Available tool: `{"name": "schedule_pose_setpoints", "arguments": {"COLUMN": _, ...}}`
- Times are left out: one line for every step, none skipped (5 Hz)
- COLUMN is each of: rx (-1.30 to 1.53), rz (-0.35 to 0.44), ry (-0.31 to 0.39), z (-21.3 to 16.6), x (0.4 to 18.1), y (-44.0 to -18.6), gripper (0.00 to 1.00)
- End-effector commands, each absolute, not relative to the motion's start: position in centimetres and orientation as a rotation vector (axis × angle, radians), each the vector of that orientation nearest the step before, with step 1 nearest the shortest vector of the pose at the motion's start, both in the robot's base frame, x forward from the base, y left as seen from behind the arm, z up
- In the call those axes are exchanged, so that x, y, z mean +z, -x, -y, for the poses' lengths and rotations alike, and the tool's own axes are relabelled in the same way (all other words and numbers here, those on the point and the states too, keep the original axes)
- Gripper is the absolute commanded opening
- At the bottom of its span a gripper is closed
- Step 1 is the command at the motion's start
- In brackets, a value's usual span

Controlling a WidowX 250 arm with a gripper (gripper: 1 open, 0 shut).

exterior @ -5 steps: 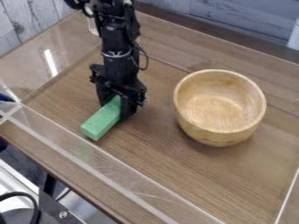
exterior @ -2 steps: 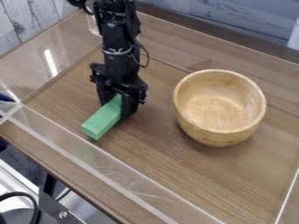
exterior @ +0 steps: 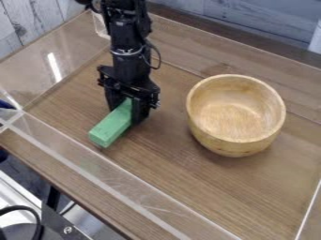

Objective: Remove the green block from inside the brown bowl and put it on the table

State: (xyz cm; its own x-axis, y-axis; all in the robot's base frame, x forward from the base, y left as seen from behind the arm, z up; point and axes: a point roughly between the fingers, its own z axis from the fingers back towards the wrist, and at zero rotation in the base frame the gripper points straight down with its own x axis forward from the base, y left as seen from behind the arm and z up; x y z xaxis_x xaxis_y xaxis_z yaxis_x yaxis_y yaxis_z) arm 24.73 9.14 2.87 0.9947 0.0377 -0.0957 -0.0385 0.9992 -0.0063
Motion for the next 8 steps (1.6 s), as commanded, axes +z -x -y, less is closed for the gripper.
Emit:
{"name": "schedule_pose_setpoints", "arguments": {"rx": 0.044, "rz": -0.008, "ry": -0.022, "z": -9.8, "x": 5.2, "y": -26.2, "gripper": 0.0}}
{"name": "schedule_pose_setpoints", "arguments": {"rx": 0.046, "rz": -0.01, "ry": -0.021, "z": -9.8, "x": 5.1, "y": -26.3, "gripper": 0.0}}
{"name": "schedule_pose_setpoints", "arguments": {"rx": 0.054, "rz": -0.012, "ry": -0.015, "z": -9.8, "x": 5.6, "y": -26.2, "gripper": 1.0}}
{"name": "schedule_pose_setpoints", "arguments": {"rx": 0.064, "rz": 0.018, "ry": 0.001, "z": -9.7, "x": 7.8, "y": -26.2, "gripper": 1.0}}
{"name": "schedule_pose_setpoints", "arguments": {"rx": 0.071, "rz": 0.068, "ry": -0.01, "z": -9.3, "x": 11.5, "y": -26.3, "gripper": 1.0}}
{"name": "schedule_pose_setpoints", "arguments": {"rx": 0.073, "rz": 0.077, "ry": -0.007, "z": -8.6, "x": 13.4, "y": -25.6, "gripper": 1.0}}
{"name": "schedule_pose_setpoints", "arguments": {"rx": 0.063, "rz": 0.06, "ry": -0.013, "z": -8.3, "x": 12.7, "y": -24.7, "gripper": 1.0}}
{"name": "schedule_pose_setpoints", "arguments": {"rx": 0.051, "rz": 0.04, "ry": -0.019, "z": -8.5, "x": 11.3, "y": -23.9, "gripper": 1.0}}
